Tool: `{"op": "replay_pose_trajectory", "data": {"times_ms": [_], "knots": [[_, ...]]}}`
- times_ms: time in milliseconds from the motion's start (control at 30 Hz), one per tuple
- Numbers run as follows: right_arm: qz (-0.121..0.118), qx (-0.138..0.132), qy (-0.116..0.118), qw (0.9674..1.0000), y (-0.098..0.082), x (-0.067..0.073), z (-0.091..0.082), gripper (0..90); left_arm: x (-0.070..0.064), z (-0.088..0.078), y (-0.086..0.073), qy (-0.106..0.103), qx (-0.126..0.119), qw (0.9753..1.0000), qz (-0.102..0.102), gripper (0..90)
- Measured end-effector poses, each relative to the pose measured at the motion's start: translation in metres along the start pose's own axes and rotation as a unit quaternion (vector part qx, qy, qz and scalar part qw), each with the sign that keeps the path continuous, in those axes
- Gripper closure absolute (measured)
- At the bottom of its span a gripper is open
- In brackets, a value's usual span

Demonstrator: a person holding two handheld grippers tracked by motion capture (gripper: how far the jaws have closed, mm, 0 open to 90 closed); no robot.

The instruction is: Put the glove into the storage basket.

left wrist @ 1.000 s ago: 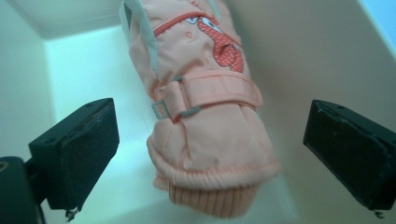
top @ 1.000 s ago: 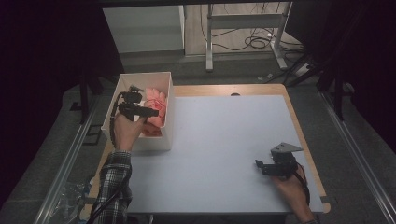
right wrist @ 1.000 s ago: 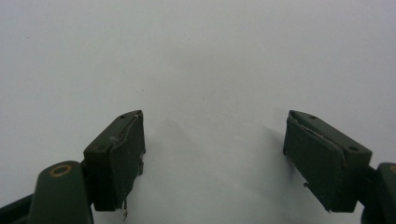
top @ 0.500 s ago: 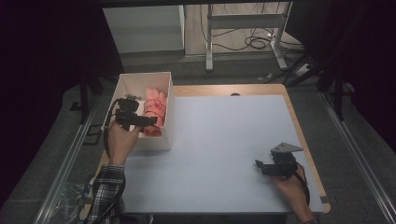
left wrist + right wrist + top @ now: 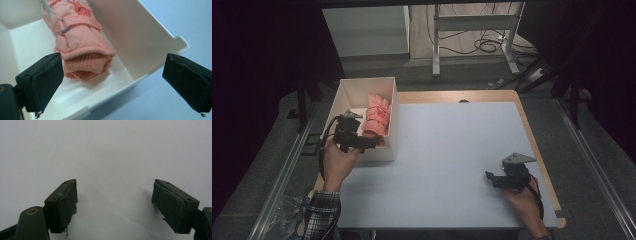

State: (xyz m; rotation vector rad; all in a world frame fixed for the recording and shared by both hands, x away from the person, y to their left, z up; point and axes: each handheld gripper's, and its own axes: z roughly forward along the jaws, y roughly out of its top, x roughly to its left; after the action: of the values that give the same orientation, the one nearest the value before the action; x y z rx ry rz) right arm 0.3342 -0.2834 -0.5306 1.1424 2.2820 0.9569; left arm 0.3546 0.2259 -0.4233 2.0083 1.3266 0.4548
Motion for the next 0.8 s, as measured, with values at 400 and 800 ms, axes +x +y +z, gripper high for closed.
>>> {"op": "replay_pose_trajectory", "data": {"times_ms": [400,800], "knots": [[-0.001,0.0,0.0,1.0,0.0,0.0,0.0,20.8,-0.022,-0.006,-0.025,-0.035,-0.011,0.999,0.028,4.2],[-0.001,-0.001,0.0,1.0,0.0,0.0,0.0,20.8,-0.057,-0.008,-0.043,-0.069,-0.029,0.995,0.066,4.4]]}}
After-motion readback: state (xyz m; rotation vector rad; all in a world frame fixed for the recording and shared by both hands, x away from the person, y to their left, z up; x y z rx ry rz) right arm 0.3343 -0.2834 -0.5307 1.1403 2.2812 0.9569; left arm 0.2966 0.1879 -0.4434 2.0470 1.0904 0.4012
